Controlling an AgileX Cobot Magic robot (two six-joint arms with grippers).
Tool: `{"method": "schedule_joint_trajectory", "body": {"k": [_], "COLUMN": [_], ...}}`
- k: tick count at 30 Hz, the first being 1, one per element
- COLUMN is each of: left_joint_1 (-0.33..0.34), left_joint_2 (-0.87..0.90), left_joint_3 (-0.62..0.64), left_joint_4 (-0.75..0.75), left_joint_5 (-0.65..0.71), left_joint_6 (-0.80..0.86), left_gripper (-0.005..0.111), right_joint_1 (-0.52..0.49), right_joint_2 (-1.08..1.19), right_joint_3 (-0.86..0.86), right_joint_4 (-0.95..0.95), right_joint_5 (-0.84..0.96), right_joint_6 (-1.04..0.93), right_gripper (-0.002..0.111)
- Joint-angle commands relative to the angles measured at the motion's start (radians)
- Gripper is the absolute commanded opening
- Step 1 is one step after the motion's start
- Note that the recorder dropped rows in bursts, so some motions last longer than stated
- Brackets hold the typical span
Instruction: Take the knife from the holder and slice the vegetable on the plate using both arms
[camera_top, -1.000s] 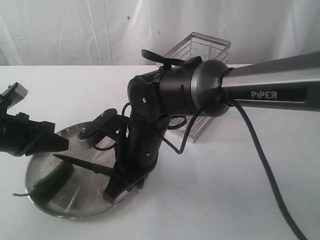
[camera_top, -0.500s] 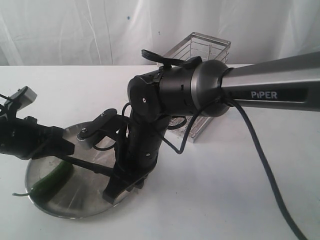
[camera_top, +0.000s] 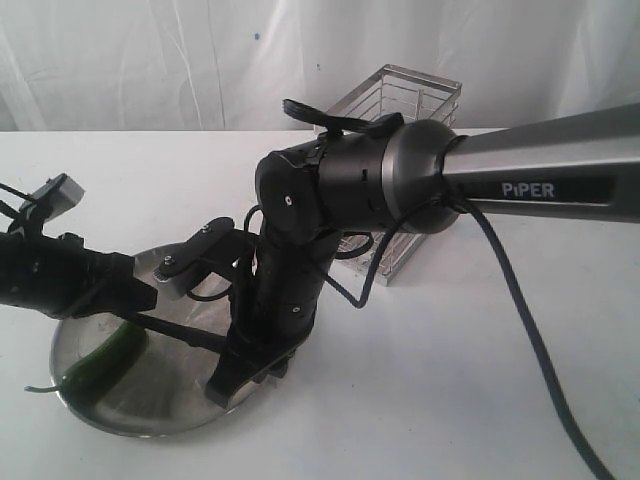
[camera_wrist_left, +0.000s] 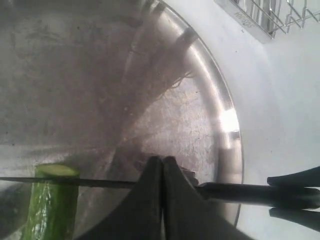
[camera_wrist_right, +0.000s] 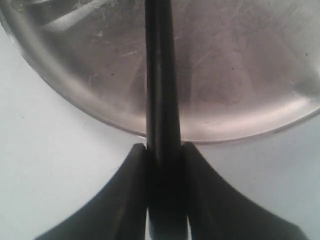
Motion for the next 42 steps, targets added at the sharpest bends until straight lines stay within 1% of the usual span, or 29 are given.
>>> {"method": "schedule_joint_trajectory", "body": {"k": [1,2,4,6,8,12,18,21,25,30,34,42], "left_joint_1": [-0.005,-0.005,-0.007,-0.007,-0.007,-0.007,0.01,0.017,0.017,0.017,0.017,0.015], "left_joint_2": [0.019,0.047,0.106,0.155,0.166,0.107,-0.046,-0.086,-0.087,-0.086,-0.086,-0.049], "left_joint_3": [0.021,0.037,0.05,0.05,0.034,-0.015,-0.056,-0.061,-0.054,-0.009,0.027,0.028], "left_joint_4": [0.02,0.02,0.013,0.013,0.013,0.013,0.023,0.048,0.153,0.161,0.166,0.162], "left_joint_5": [-0.077,-0.104,-0.113,-0.117,-0.114,-0.047,-0.07,-0.09,-0.102,-0.166,-0.25,-0.245], "left_joint_6": [0.007,0.003,0.003,0.007,0.005,0.003,-0.027,-0.057,-0.127,-0.129,-0.128,-0.128], "left_gripper": [0.0,0.0,0.0,0.0,0.0,0.0,0.0,0.0,0.0,0.0,0.0,0.0], "right_joint_1": [0.0,0.0,0.0,0.0,0.0,0.0,0.0,0.0,0.0,0.0,0.0,0.003], "right_joint_2": [-0.004,-0.004,-0.004,-0.004,-0.004,-0.004,-0.002,0.005,0.022,0.035,0.035,0.037], "right_joint_3": [0.003,0.003,0.003,0.003,0.003,0.003,0.003,0.003,0.003,0.003,0.003,0.001], "right_joint_4": [0.004,0.004,0.004,0.004,0.004,0.002,0.004,0.002,0.002,0.006,0.006,0.033], "right_joint_5": [0.003,0.003,0.007,0.018,0.032,0.036,0.044,0.046,0.046,0.044,0.028,-0.008], "right_joint_6": [0.002,0.002,0.002,0.002,0.002,-0.002,-0.001,-0.001,-0.001,-0.001,-0.001,-0.006], "right_gripper": [0.0,0.0,0.0,0.0,0.0,0.0,0.0,0.0,0.0,0.0,0.0,0.0]}}
